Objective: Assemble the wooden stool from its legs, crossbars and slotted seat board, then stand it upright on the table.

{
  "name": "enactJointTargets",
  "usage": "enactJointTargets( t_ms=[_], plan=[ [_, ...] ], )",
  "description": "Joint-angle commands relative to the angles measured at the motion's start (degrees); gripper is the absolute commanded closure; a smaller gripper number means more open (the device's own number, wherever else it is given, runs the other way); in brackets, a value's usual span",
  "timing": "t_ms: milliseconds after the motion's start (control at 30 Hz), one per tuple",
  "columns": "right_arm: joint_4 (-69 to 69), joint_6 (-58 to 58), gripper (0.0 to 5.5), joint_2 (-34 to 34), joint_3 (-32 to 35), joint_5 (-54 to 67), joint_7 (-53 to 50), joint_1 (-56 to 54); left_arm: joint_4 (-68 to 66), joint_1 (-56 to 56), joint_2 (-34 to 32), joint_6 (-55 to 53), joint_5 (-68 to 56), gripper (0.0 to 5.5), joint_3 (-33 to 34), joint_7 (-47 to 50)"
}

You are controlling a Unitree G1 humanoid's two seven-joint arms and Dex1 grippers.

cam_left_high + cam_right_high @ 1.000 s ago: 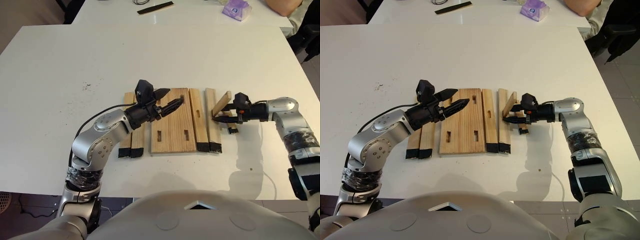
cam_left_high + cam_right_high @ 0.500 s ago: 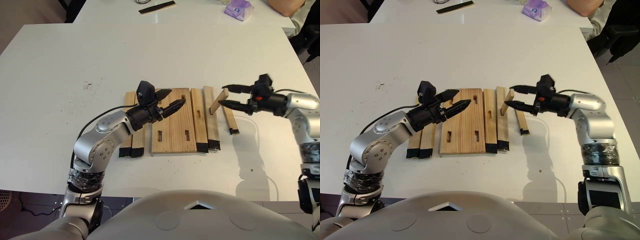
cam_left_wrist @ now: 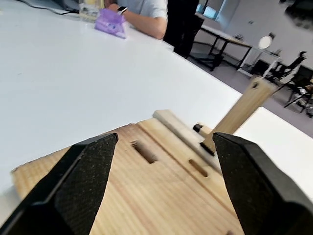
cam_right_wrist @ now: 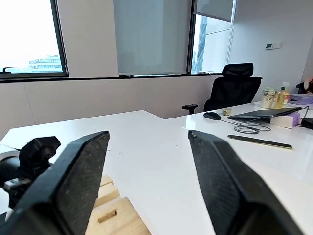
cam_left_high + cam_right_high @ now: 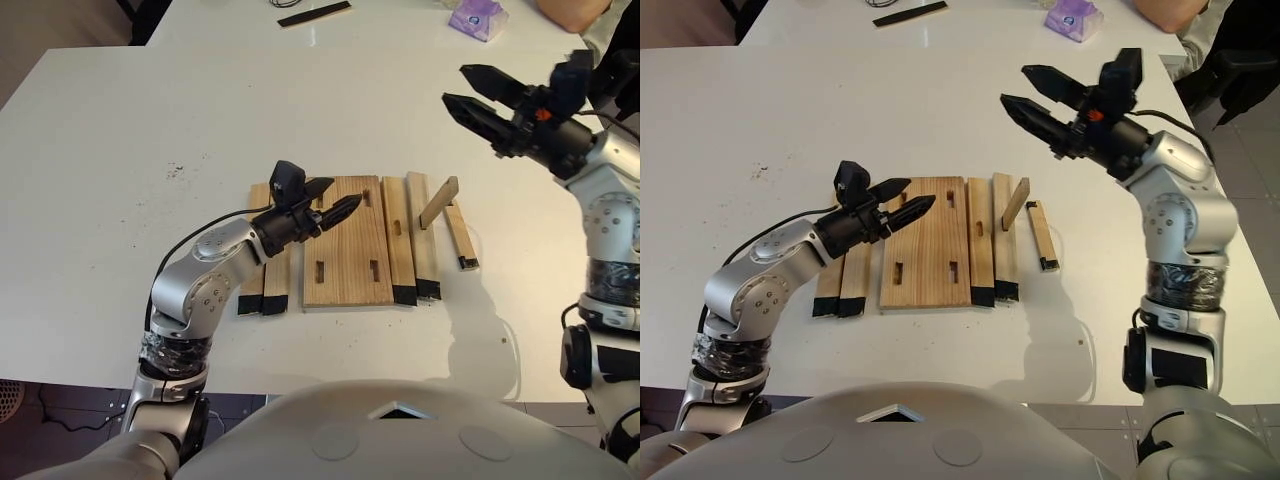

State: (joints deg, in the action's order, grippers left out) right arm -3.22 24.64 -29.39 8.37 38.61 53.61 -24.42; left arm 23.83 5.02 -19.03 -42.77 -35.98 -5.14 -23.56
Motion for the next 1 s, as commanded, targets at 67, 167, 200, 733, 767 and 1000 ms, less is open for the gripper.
enactJointTargets(
  t_ms=[67, 167, 200, 733, 767, 1000],
  plan=[
    [-2.97, 1.8, 2.52, 0.59, 1.57, 3.43, -0.85, -2.78, -1.43, 0.55, -0.11, -0.07, 1.78, 1.89, -0.39, 0.1],
    [-2.17, 0.46, 2.52, 0.1, 0.81, 2.22, 0.36, -0.57, -1.96, 0.66, -0.35, -0.18, 2.32, 1.89, -0.17, -0.38],
    [-0.95, -1.06, 2.52, -0.06, -0.7, 0.07, 1.19, 1.03, -2.15, 0.84, -0.35, -0.31, 2.35, 1.89, -0.09, -0.51],
    [-4.56, -5.31, 2.52, 4.03, 0.97, 4.75, -3.58, 7.98, -4.73, 2.36, -1.2, -0.62, 3.29, 1.89, 0.31, -3.71],
    [-8.03, -3.3, 2.52, 3.68, 1.54, 6.88, -4.6, 8.48, -4.5, 1.85, -1.0, -0.45, 3.4, 1.89, 0.3, -3.46],
    [-26.64, 5.95, 2.52, -1.64, 1.48, 13.82, -5.04, 23.81, -3.54, -0.14, -0.42, 0.18, 4.18, 1.89, 0.64, -2.99]
  ],
)
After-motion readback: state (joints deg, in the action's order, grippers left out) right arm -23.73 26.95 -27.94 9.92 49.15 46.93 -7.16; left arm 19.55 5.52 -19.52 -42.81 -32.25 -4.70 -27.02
